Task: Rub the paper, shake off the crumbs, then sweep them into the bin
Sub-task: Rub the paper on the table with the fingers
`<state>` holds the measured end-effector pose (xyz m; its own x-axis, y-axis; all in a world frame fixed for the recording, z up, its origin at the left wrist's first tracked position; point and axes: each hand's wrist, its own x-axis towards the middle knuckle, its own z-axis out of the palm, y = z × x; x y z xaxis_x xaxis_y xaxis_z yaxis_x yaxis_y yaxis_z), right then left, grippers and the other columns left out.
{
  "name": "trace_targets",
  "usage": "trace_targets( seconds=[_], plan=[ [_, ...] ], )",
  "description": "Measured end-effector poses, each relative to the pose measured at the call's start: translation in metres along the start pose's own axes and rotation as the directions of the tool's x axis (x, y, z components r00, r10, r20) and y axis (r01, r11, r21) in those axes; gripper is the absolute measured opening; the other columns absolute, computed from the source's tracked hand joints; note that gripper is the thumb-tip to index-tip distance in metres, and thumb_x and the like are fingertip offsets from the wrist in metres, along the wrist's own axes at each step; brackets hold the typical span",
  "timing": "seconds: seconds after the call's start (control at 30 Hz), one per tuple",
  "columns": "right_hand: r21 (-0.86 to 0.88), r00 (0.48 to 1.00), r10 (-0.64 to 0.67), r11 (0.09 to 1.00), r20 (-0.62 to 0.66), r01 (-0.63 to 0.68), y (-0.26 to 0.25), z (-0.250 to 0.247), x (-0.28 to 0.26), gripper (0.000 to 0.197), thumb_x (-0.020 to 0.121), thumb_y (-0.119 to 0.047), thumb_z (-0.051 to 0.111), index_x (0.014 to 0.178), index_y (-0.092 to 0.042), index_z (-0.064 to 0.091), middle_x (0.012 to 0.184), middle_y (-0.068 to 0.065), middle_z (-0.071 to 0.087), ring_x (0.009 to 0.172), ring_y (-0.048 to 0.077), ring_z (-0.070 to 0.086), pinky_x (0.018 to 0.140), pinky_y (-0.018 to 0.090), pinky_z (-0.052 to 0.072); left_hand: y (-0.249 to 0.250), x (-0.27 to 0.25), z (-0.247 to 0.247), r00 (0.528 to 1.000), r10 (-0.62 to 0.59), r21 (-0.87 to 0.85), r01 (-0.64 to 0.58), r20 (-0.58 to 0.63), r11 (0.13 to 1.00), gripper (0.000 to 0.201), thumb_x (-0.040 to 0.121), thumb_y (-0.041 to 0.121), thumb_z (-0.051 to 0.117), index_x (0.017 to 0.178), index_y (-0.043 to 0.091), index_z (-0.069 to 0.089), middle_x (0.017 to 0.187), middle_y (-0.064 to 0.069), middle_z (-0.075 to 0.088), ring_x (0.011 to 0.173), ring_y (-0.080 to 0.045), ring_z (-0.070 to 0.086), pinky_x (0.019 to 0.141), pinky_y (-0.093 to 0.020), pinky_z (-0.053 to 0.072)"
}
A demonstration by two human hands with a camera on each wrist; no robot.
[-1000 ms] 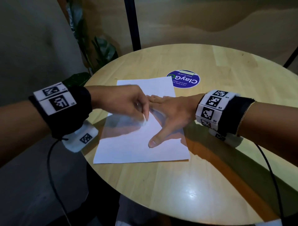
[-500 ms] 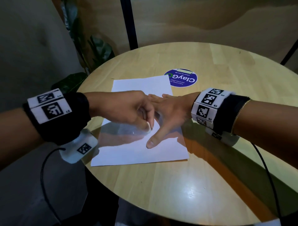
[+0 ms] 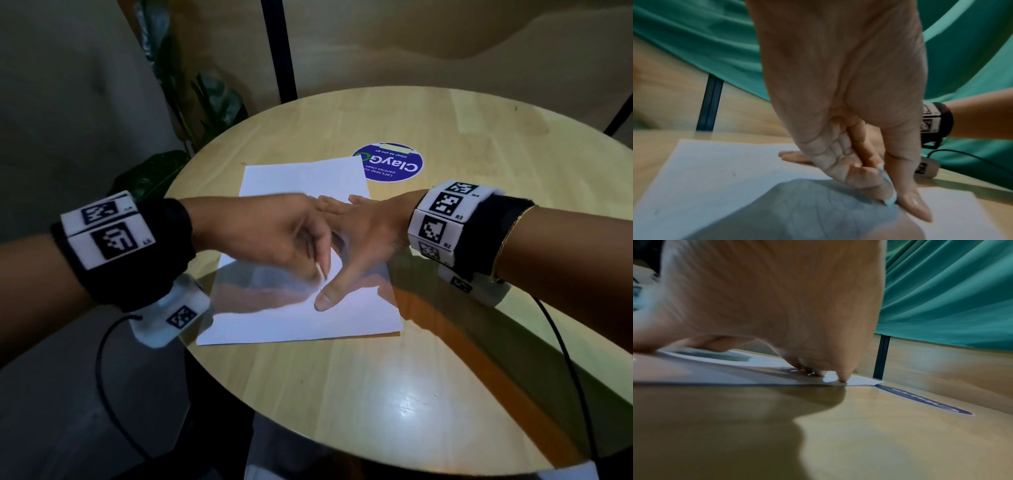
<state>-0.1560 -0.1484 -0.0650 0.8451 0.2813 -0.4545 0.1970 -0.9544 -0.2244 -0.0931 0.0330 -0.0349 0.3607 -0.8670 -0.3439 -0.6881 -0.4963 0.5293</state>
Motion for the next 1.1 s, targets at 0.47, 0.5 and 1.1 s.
trace_targets(
  seconds=[0.47,0.5,1.1],
  plan=[
    [0.005,1.000,0.000,1.000,0.020,0.000,0.005,0.000,0.006,0.151,0.055,-0.101,0.066,0.166,-0.040,-0.016,0.173,-0.017,-0.026,0.156,0.004,-0.026,0.128,0.047,-0.014,-0.002,-0.002,-0.009,0.995,-0.052,0.061,0.057,-0.081,0.996,0.012,0.091,0.011,0.082,0.095,0.022,0.085,0.083,0.004,0.083,0.075,-0.008,0.076,0.080,-0.034,0.064],
    [-0.003,1.000,0.004,1.000,0.020,-0.004,0.005,0.000,0.006,0.153,0.054,-0.101,0.066,0.166,-0.038,-0.017,0.172,-0.017,-0.026,0.156,0.004,-0.026,0.128,0.046,-0.013,-0.001,-0.004,-0.004,0.999,-0.039,0.050,0.040,-0.036,0.998,0.013,0.091,0.009,0.081,0.096,0.021,0.084,0.084,0.002,0.083,0.075,-0.010,0.076,0.081,-0.034,0.063],
    [-0.051,0.998,0.063,0.997,0.012,-0.062,-0.001,-0.002,0.001,0.150,0.063,-0.098,0.063,0.166,-0.030,-0.021,0.171,-0.015,-0.030,0.157,0.005,-0.024,0.126,0.040,-0.014,-0.004,-0.020,0.001,0.997,-0.052,0.017,0.051,0.052,0.999,0.011,0.095,0.009,0.079,0.098,0.018,0.083,0.088,0.001,0.083,0.077,-0.011,0.077,0.080,-0.030,0.064]
  ],
)
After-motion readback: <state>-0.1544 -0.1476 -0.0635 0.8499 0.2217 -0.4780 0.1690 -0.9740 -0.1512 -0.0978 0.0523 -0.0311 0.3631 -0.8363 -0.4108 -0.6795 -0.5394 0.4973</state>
